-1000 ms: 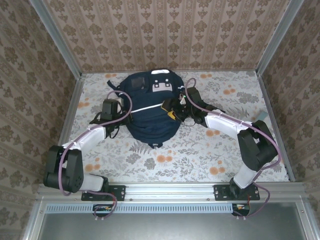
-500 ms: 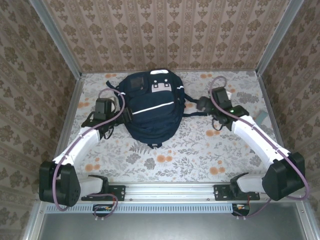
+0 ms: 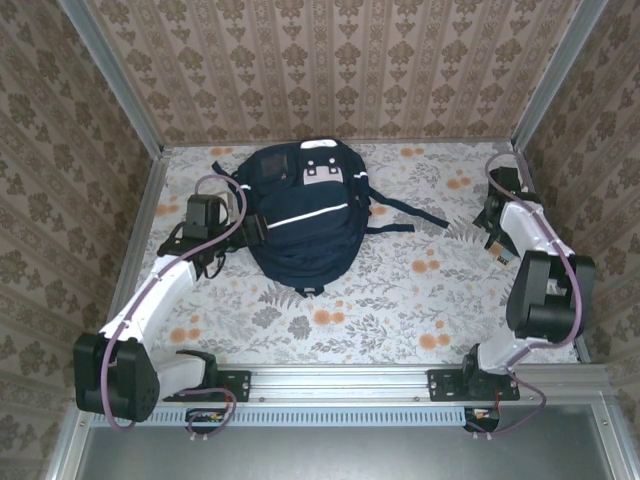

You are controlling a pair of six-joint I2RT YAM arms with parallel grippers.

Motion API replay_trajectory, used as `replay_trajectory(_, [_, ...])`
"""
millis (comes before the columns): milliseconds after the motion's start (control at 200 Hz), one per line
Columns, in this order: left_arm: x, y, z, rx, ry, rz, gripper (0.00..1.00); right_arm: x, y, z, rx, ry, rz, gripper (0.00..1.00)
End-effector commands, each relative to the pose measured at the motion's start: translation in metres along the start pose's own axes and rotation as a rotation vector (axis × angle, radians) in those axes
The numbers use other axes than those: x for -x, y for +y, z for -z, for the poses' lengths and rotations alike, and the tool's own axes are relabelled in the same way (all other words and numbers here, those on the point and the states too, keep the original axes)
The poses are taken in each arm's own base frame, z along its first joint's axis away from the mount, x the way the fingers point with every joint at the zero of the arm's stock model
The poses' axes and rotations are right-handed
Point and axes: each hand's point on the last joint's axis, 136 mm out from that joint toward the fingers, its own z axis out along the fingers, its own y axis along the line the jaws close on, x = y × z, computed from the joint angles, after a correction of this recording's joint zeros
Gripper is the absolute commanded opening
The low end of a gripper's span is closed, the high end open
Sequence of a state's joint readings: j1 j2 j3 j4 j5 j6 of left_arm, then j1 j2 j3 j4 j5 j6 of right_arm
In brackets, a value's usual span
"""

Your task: Pack the student bag

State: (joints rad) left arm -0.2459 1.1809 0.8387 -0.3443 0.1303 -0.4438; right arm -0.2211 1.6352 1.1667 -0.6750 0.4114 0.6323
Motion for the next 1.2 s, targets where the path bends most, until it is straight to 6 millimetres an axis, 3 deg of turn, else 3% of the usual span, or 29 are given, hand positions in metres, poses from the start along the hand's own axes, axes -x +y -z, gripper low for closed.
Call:
replay_trajectory(0, [0.008,-0.006,0.006,-0.027,-0.004,-0.005,1.00,0.008,-0.007,-0.008,-0.038,0.055,0.016,0.91])
replay_trajectory(150, [0.005,-0.008,0.002,-0.039,0.014,0.011,1.00,0.012,-0.009,-0.030,-0.052,0.105,0.013,0.90])
replay_trajectory(390, [0.008,-0.011,0.000,-0.051,0.019,0.019,1.00,0.014,-0.012,-0.057,-0.058,0.183,0.021,0.75])
replay_trajectory(595, [0.006,-0.011,-0.001,-0.051,0.023,0.020,1.00,0.007,-0.010,-0.057,-0.047,0.197,0.029,0.48])
replay_trajectory(705, [0.006,-0.011,-0.002,-0.052,0.021,0.022,1.00,-0.005,-0.002,-0.047,-0.041,0.191,0.064,0.42])
replay_trajectory(845, [0.004,-0.010,-0.004,-0.055,0.023,0.026,1.00,-0.037,0.028,-0.023,0.017,0.174,0.155,0.42])
replay_trajectory(1000, [0.001,-0.012,-0.006,-0.069,0.030,0.033,1.00,-0.088,0.063,0.011,0.096,0.153,0.266,0.42])
replay_trajectory(1190, [-0.003,-0.014,-0.006,-0.088,0.043,0.025,1.00,-0.150,0.090,0.045,0.172,0.163,0.346,0.41])
